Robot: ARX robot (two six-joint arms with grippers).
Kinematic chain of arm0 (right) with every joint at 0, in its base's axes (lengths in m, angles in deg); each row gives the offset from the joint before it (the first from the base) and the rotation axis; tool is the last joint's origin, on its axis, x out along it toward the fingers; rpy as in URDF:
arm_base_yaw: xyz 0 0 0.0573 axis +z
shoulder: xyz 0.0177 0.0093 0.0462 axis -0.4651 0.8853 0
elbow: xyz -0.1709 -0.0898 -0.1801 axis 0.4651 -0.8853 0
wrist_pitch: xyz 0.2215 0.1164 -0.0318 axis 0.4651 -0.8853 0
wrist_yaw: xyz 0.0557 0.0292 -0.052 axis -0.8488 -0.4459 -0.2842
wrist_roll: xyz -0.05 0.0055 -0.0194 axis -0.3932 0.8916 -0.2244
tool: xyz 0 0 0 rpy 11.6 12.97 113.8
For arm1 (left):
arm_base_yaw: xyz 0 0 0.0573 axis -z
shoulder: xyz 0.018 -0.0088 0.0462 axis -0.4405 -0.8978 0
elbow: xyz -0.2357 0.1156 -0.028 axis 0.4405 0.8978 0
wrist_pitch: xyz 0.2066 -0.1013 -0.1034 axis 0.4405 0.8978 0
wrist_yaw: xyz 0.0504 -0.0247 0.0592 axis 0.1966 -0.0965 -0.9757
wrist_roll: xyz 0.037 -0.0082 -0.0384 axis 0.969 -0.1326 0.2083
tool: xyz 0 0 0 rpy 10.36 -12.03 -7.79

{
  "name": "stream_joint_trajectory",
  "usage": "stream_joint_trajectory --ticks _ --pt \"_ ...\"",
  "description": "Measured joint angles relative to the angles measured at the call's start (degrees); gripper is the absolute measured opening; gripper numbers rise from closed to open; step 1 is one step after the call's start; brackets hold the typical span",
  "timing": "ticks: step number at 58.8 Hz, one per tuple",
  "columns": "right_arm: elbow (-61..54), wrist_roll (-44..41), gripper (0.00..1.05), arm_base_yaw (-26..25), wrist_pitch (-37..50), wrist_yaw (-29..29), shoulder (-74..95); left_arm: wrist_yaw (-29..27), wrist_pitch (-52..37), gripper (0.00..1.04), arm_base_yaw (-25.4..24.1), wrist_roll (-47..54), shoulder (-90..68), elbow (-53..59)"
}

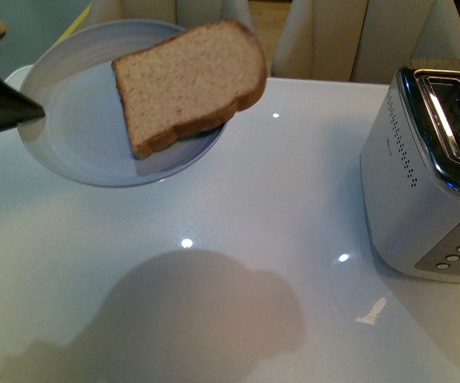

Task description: Left arm holds plate, right arm toasts bread

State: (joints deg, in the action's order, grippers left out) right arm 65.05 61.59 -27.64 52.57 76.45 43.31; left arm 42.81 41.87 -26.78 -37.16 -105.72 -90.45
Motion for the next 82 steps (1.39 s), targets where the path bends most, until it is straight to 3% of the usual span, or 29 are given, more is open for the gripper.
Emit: stream_joint_trajectory --ticks 23,41,71,76,82 --pt "0.00 0.00 0.96 0.00 0.00 0.00 0.00 -8.04 7.91 0.03 16.48 -10.49 8.04 -4.31" --pt "0.00 0.00 0.96 0.00 0.00 0.00 0.00 -10.60 8.94 0.03 25.22 -14.60 8.63 -6.82" --pt "0.04 0.00 0.96 0.04 -0.11 0.04 0.11 -11.76 9.62 0.03 27.04 -14.93 9.14 -6.82" --pt "4.55 -2.89 0.96 3.04 -11.91 12.39 6.78 -11.67 9.62 0.03 27.04 -14.95 9.14 -6.82" --pt "7.41 -4.87 0.96 1.64 -14.73 17.38 15.85 -11.72 9.64 0.03 27.04 -14.95 9.33 -6.82"
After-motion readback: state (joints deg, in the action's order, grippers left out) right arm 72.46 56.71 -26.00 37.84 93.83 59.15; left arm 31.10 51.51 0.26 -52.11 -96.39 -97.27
